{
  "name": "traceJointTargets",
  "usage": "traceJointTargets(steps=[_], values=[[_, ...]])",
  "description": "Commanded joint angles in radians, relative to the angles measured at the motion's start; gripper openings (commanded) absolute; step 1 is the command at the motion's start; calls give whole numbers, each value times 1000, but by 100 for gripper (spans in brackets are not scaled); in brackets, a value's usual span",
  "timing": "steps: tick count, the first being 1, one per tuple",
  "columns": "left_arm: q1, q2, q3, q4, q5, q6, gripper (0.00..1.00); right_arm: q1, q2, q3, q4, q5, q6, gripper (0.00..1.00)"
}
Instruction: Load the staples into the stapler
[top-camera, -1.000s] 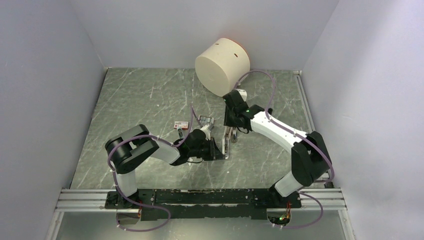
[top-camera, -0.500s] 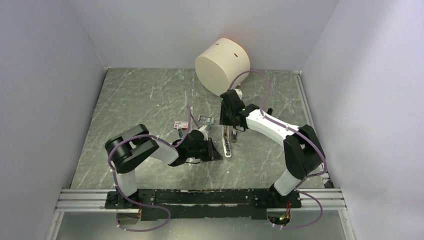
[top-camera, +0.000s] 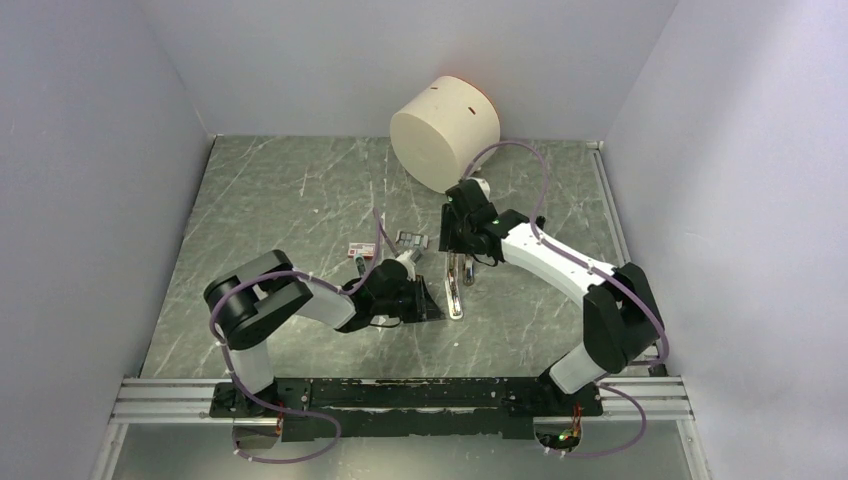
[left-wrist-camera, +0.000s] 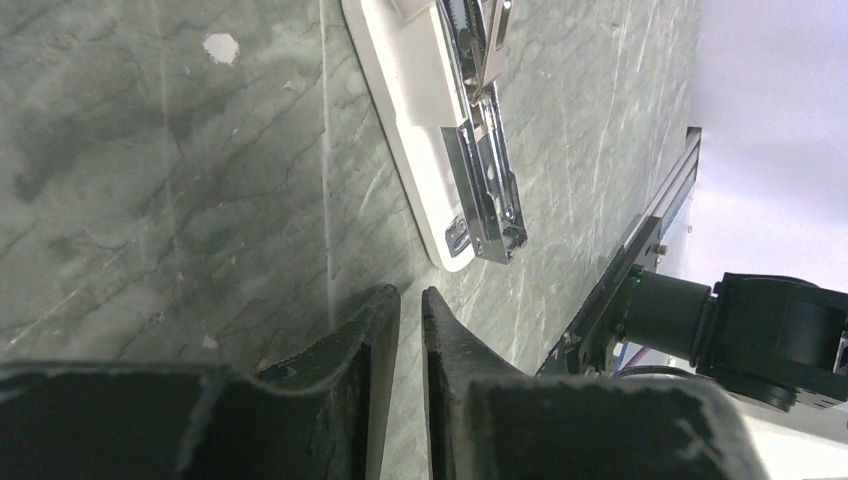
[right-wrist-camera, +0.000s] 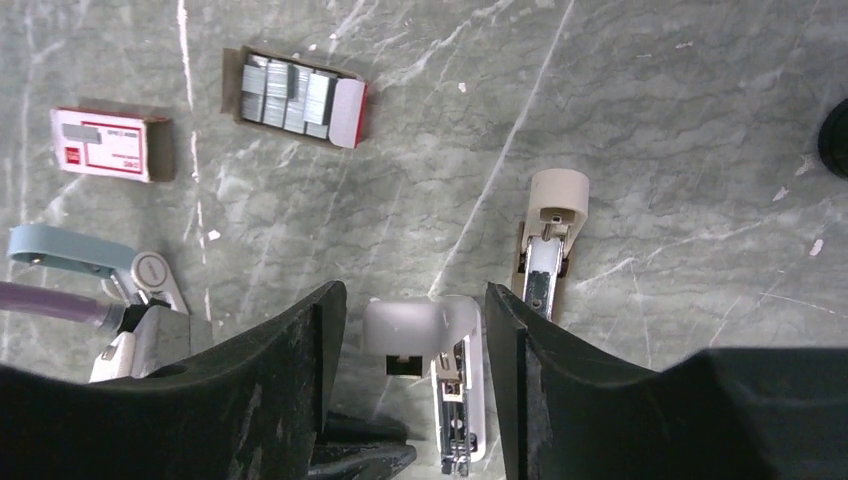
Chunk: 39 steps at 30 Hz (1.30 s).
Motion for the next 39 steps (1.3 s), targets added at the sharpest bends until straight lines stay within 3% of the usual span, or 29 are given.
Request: traceJointTargets(steps=[1, 15, 19, 25, 32, 39], values=[[5, -7, -41, -214, -98, 75, 25, 0, -71, -23, -10, -9, 0, 59], [-34, -418, 50, -516, -386, 227, 32, 29, -360, -320, 42, -29, 19, 69], [-34, -529, 83, -591, -479, 266, 40, 93, -318, -347, 43, 12, 33, 72], [-34, -653, 128, -698, -597, 315, 60, 174, -207, -320, 28, 76, 75, 72], [-30, -732, 156, -774, -692, 341, 69, 226, -121, -313, 33, 96, 147, 69], [-30, -767, 168, -802, -759, 347, 80, 237, -41, -298, 33, 121, 197, 59]])
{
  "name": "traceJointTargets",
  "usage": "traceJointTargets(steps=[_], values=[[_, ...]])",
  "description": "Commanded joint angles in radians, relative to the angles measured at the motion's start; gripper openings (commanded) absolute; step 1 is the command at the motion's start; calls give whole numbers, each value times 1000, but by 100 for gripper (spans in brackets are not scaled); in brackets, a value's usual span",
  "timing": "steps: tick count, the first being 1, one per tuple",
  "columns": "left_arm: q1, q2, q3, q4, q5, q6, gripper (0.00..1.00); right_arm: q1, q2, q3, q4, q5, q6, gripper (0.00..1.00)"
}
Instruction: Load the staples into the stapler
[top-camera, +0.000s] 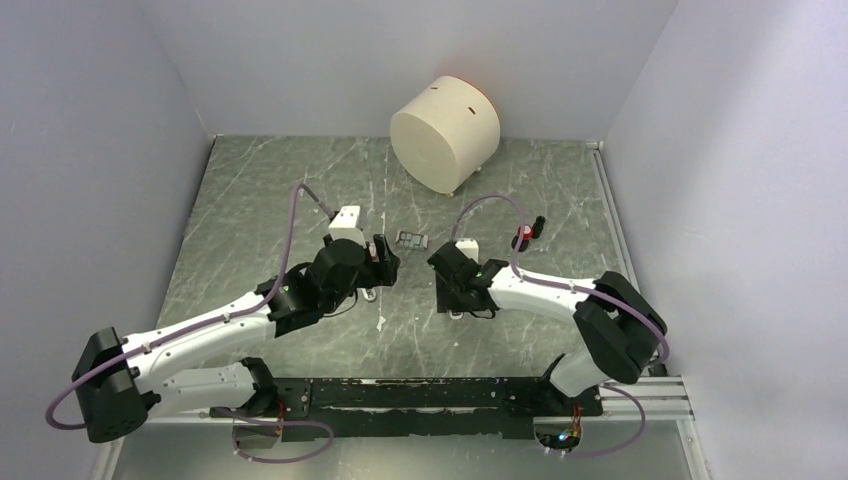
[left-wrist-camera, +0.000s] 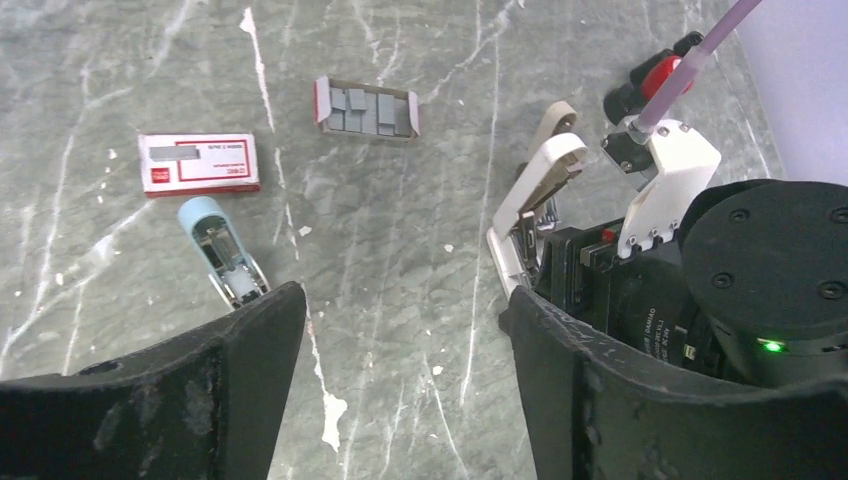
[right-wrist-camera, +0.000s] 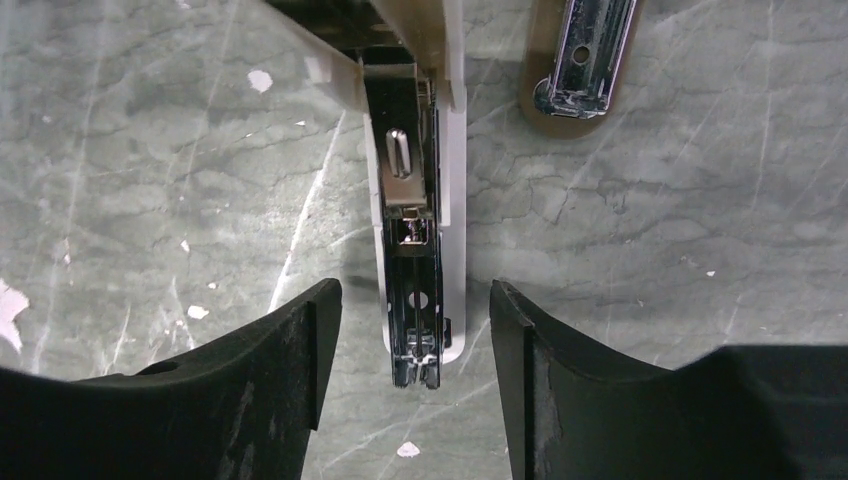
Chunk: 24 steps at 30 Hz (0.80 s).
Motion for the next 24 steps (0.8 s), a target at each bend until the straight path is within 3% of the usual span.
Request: traceJointTargets(steps=[1, 9, 16, 24], values=[[-1, -30, 34, -34, -74, 23, 83, 9, 41, 34, -3, 72, 69, 59], [0, -55, 33, -65, -68, 8, 94, 15, 64, 45, 6, 129, 83, 45], [2, -46, 53, -84, -35, 20, 97, 17, 125, 89, -3, 168, 79, 31], [31, -44, 86, -127, 18, 24, 97, 3, 187, 154, 34, 226, 55, 29]])
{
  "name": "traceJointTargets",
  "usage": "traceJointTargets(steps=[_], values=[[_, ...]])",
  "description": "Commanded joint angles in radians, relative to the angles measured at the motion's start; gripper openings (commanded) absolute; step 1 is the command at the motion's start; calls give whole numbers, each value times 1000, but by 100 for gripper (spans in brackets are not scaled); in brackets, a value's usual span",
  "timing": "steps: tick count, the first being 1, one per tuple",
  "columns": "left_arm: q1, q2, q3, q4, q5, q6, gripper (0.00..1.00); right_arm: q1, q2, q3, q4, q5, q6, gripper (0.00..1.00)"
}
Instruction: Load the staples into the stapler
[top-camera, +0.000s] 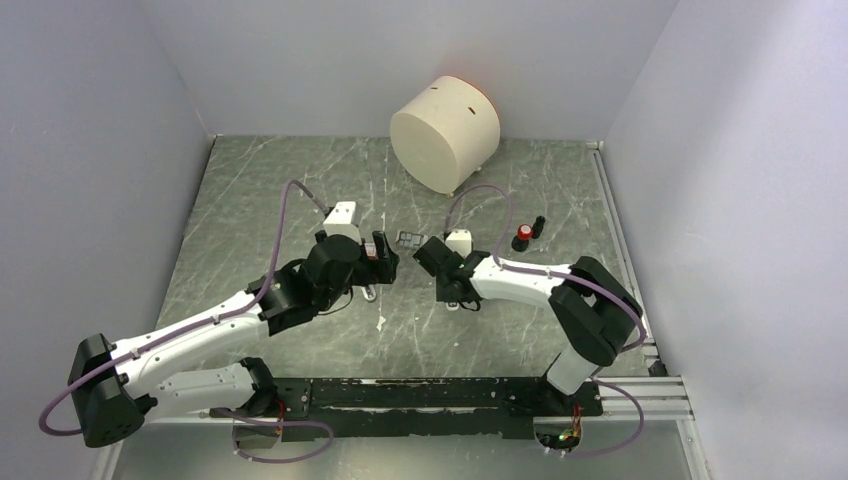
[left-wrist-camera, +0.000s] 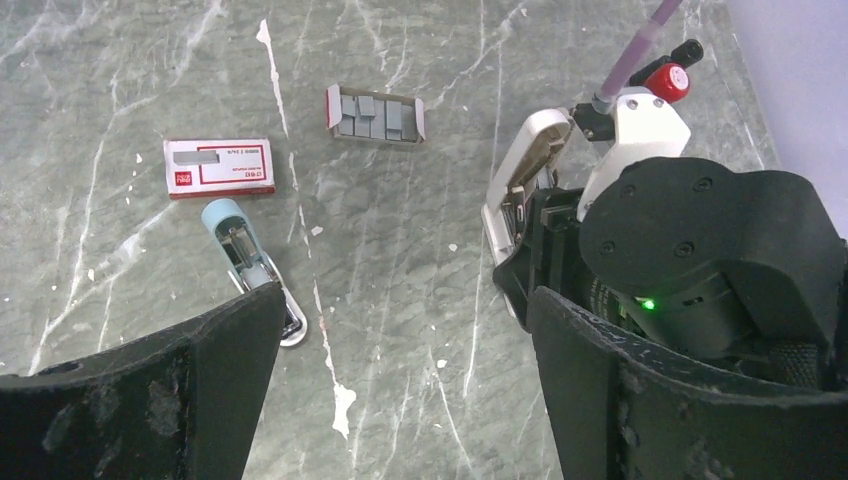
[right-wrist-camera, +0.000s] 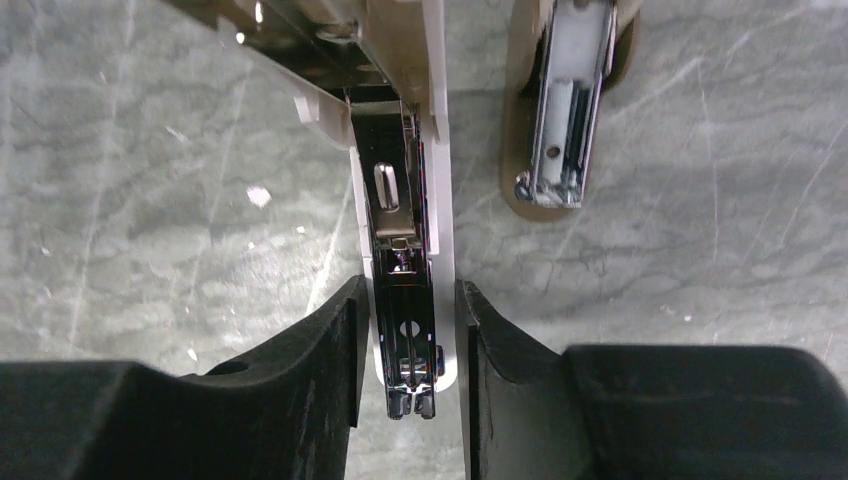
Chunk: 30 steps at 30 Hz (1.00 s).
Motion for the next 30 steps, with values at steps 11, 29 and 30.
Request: traceJointTargets(steps=[11, 29, 30], values=[[72, -57, 42, -96, 74, 4, 97, -53, 93, 92, 121, -16, -46, 42], [75, -141, 103, -192, -43, 35, 96, -53, -24, 311, 29, 26, -131, 48], [75, -149, 108, -194, -54, 40, 95, -54, -1, 340, 30, 29, -139, 45]])
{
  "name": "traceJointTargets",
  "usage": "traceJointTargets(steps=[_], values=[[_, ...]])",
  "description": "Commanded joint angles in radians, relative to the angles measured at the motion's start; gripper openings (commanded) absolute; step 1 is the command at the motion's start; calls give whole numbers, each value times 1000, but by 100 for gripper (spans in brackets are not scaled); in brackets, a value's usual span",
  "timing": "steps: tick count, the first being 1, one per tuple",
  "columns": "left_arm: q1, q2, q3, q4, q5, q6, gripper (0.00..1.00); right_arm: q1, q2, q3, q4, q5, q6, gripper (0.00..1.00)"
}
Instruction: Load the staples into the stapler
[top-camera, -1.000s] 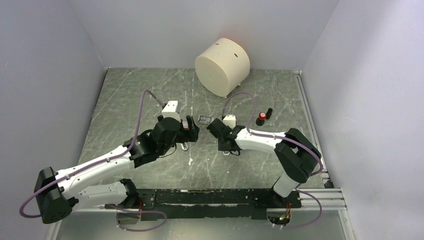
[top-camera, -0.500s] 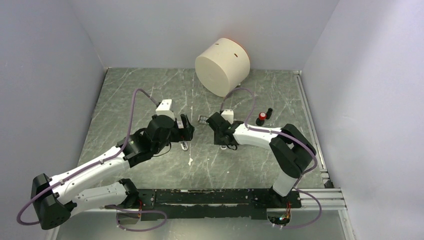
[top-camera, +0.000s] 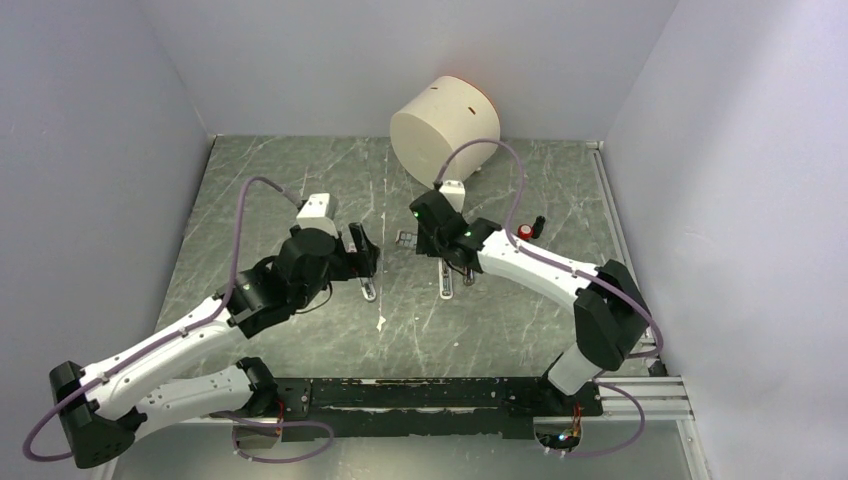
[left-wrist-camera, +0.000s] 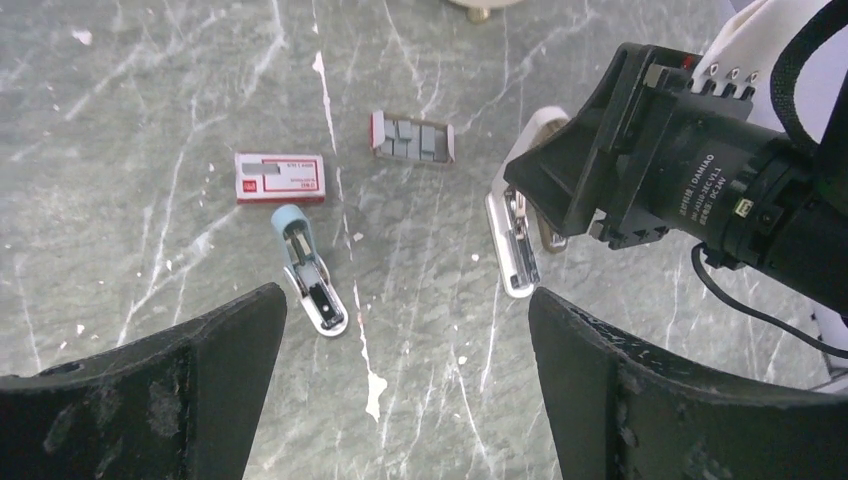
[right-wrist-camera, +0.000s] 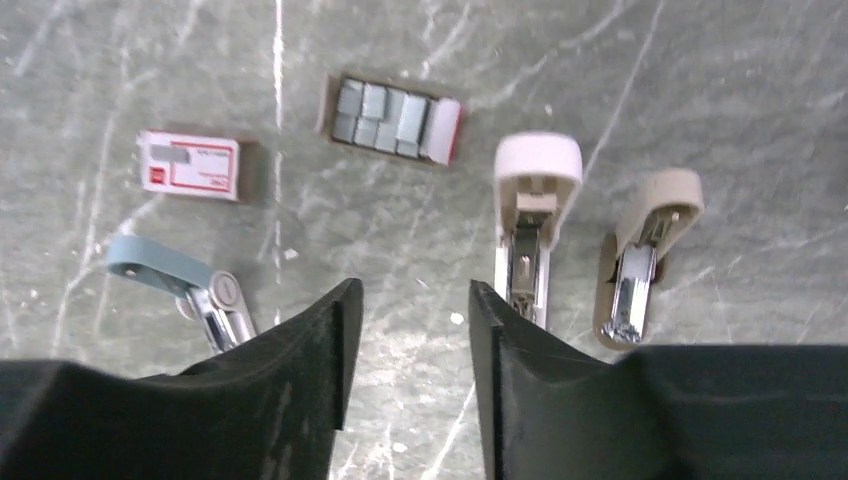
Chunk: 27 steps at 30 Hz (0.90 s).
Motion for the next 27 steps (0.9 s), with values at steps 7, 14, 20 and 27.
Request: traceJointTargets(steps=[7, 14, 20, 27], values=[[9, -102, 85, -107, -146, 57, 94, -50, 254, 278, 29, 17, -89, 42], [9, -206, 22, -125, -161, 66, 95, -77, 509, 546, -63, 0, -131, 44], [10, -215, 12, -137, -178, 80, 95, -97, 626, 648, -103, 17, -108, 41], [9, -216, -8, -125, -152, 83, 95, -100, 680, 669, -123, 10, -111, 41]])
